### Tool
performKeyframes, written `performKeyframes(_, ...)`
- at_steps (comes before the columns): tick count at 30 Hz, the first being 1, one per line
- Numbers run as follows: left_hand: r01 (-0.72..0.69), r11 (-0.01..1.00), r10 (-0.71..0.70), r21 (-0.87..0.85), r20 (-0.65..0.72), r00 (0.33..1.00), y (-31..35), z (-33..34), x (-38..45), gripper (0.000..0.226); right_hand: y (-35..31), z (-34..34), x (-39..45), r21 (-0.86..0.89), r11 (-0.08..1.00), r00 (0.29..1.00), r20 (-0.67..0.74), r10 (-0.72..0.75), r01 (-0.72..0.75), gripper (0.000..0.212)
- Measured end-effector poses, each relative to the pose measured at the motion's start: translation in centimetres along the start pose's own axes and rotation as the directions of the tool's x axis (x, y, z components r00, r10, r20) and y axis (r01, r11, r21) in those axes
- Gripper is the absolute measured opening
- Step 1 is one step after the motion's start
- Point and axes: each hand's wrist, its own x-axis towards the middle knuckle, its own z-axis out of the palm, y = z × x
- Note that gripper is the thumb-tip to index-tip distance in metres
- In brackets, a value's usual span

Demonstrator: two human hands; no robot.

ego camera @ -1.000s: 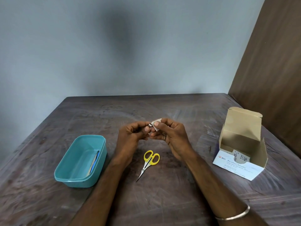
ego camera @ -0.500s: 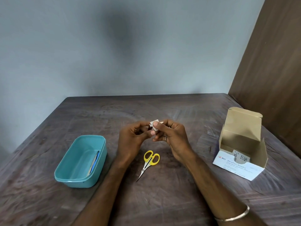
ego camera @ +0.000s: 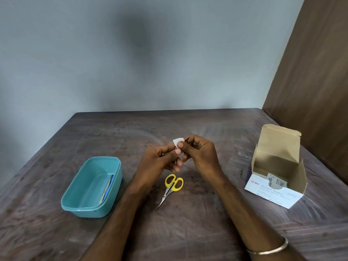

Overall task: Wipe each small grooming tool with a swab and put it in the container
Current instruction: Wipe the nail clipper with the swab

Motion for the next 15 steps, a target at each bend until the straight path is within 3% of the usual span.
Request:
performKeyframes(6,0.091,0.993,-0.087,-0.080,0.053,0.995,-0.13,-0.43,0.09,0.024,0.46,0.23,0.19,-0.055,0.998,0.999,0.032,-0.006,0.008,0.019)
performKeyframes(15,0.123,0.986,-0.118,-0.110,0.046,0.992,0.01,-0.73,0.00,0.016,0.36,-0.11,0.04,-0.035,0.999,0.999,0.047,0.000,0.002,0.009)
